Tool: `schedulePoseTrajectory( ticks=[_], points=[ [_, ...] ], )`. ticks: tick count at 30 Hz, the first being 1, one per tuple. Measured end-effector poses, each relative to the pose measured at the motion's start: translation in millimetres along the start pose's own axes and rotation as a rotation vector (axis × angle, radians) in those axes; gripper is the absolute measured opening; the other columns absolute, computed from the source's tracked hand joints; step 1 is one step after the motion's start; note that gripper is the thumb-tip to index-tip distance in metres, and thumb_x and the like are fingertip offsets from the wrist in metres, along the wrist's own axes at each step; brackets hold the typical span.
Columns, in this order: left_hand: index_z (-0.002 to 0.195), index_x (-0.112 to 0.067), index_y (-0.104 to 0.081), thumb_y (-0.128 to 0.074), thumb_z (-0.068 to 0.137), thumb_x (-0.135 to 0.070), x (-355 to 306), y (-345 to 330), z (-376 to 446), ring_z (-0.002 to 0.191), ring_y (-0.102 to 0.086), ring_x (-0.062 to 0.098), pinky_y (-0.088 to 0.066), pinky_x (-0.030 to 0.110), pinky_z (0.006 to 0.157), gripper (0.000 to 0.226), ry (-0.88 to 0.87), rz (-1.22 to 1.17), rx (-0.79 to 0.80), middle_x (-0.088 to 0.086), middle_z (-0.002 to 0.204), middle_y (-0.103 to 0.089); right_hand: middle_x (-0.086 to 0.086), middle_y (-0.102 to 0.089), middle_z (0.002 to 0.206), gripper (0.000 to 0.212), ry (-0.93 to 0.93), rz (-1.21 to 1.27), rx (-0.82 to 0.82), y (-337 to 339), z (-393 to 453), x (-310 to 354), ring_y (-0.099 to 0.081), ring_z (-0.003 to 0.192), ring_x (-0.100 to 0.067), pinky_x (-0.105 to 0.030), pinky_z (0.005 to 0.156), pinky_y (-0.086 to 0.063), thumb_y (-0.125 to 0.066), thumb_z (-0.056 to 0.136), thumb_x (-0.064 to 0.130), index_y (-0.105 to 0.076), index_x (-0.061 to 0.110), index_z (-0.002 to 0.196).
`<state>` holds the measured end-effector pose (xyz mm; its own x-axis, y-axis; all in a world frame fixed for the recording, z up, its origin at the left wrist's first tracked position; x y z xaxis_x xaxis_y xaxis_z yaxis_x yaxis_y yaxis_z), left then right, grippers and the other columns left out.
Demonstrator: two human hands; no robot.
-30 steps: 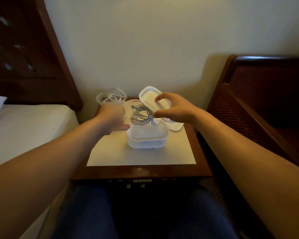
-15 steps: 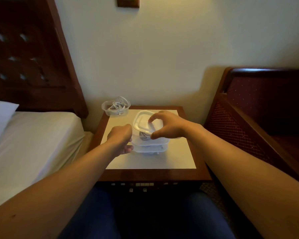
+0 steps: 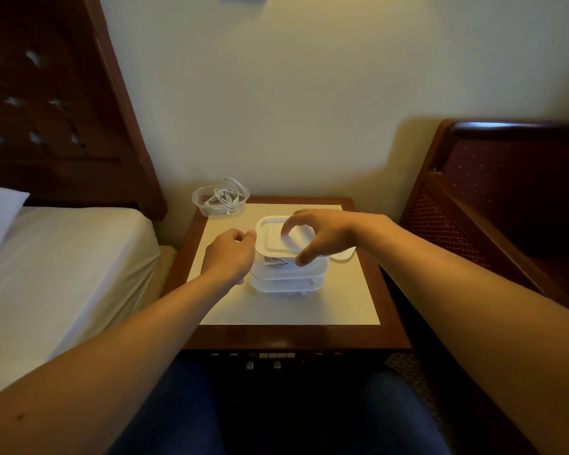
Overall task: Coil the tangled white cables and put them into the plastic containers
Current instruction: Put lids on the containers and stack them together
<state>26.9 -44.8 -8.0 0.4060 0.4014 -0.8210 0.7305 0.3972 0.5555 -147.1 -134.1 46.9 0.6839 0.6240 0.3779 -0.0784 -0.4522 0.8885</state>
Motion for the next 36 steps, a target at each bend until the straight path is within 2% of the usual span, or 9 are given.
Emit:
schedulePoseTrajectory(
  ticks=[4, 9, 12, 14, 19, 26, 31, 33, 36],
  points=[
    [0.097, -0.022, -0.064, -0.036, 0.105, -0.049, 0, -3, -1, 0.087, -0.065, 0.023, -0.062, 0.046, 0.083, 0.04, -0.072, 0.103, -0.039, 0.002, 0.096, -0.068, 0.008, -0.047, 0.146, 0.061, 0.017, -0.033, 0.006, 3, 5, 4, -0.044, 0.13, -0.02, -0.044, 0.113, -0.041, -0.083, 0.081, 0.038, -0.054, 0.04, 0.134],
    [0.098, -0.019, -0.066, -0.034, 0.105, -0.052, -2, -3, -2, 0.087, -0.064, 0.022, -0.062, 0.043, 0.082, 0.047, -0.099, 0.103, -0.016, -0.001, 0.094, -0.066, 0.007, -0.046, 0.146, 0.059, 0.057, -0.03, -0.013, 0, 6, 8, -0.044, 0.129, -0.018, -0.037, 0.108, -0.039, -0.084, 0.081, 0.037, -0.057, 0.04, 0.133],
    [0.09, -0.019, -0.065, -0.039, 0.106, -0.042, 1, -5, 0, 0.083, -0.064, 0.023, -0.058, 0.035, 0.071, 0.039, -0.143, 0.146, -0.024, 0.003, 0.09, -0.066, 0.008, -0.046, 0.147, 0.061, 0.059, -0.058, 0.008, -1, 6, 10, -0.043, 0.13, -0.018, -0.039, 0.111, -0.04, -0.084, 0.08, 0.036, -0.056, 0.041, 0.133],
    [0.083, -0.019, -0.06, -0.039, 0.106, -0.038, 3, -6, 1, 0.081, -0.064, 0.022, -0.046, 0.028, 0.059, 0.037, -0.151, 0.167, -0.034, 0.001, 0.081, -0.061, 0.008, -0.045, 0.148, 0.061, 0.062, -0.053, 0.014, -3, 5, 9, -0.042, 0.131, -0.019, -0.042, 0.114, -0.038, -0.083, 0.082, 0.035, -0.054, 0.04, 0.135],
    [0.085, -0.018, -0.058, -0.04, 0.107, -0.036, 8, -12, 0, 0.072, -0.053, 0.016, -0.033, 0.025, 0.053, 0.034, -0.195, 0.194, -0.089, -0.002, 0.077, -0.056, 0.006, -0.037, 0.156, 0.075, 0.026, 0.036, 0.014, -15, 4, -6, -0.04, 0.137, -0.023, -0.045, 0.113, -0.036, -0.083, 0.082, 0.04, -0.042, 0.038, 0.145],
    [0.068, -0.017, -0.058, -0.047, 0.096, -0.023, 6, -14, 4, 0.067, -0.047, 0.019, -0.033, 0.029, 0.056, 0.031, -0.001, -0.056, -0.095, 0.001, 0.07, -0.053, 0.006, -0.029, 0.162, 0.1, -0.022, 0.133, -0.016, -24, 6, -15, -0.035, 0.142, -0.021, -0.045, 0.117, -0.032, -0.083, 0.081, 0.043, -0.02, 0.035, 0.159],
    [0.081, -0.018, -0.06, -0.04, 0.102, -0.054, -10, -12, 27, 0.075, -0.055, 0.021, -0.039, 0.033, 0.065, 0.046, 0.028, 0.101, -0.07, 0.002, 0.082, -0.06, 0.006, -0.026, 0.163, 0.1, -0.019, 0.138, -0.035, -31, 2, -18, -0.035, 0.14, -0.022, -0.049, 0.119, -0.034, -0.079, 0.084, 0.046, -0.015, 0.034, 0.159],
    [0.079, -0.018, -0.059, -0.044, 0.102, -0.054, -7, -13, 33, 0.074, -0.053, 0.019, -0.035, 0.033, 0.062, 0.045, 0.028, 0.082, -0.103, 0.002, 0.082, -0.06, 0.006, -0.022, 0.165, 0.096, -0.002, 0.116, -0.032, -34, 2, -16, -0.029, 0.144, -0.023, -0.053, 0.122, -0.026, -0.075, 0.087, 0.047, -0.013, 0.033, 0.16],
    [0.074, -0.017, -0.052, -0.05, 0.103, -0.046, -3, -18, 31, 0.069, -0.047, 0.016, -0.031, 0.032, 0.058, 0.04, 0.049, 0.007, -0.139, 0.002, 0.079, -0.056, 0.007, -0.005, 0.17, 0.089, -0.003, 0.04, -0.036, -42, -2, -12, -0.005, 0.155, -0.019, -0.046, 0.124, 0.005, -0.061, 0.097, 0.049, -0.004, 0.028, 0.162]
  ],
)
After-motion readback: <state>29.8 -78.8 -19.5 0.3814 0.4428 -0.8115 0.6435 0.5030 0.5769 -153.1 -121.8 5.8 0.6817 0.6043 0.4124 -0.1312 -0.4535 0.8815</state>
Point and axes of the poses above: each hand's wrist, its own z-axis towards the middle knuckle, its own y-axis out of the back of the hand, x = y × z, the point moved 3 cm from there along z, towards the middle knuckle
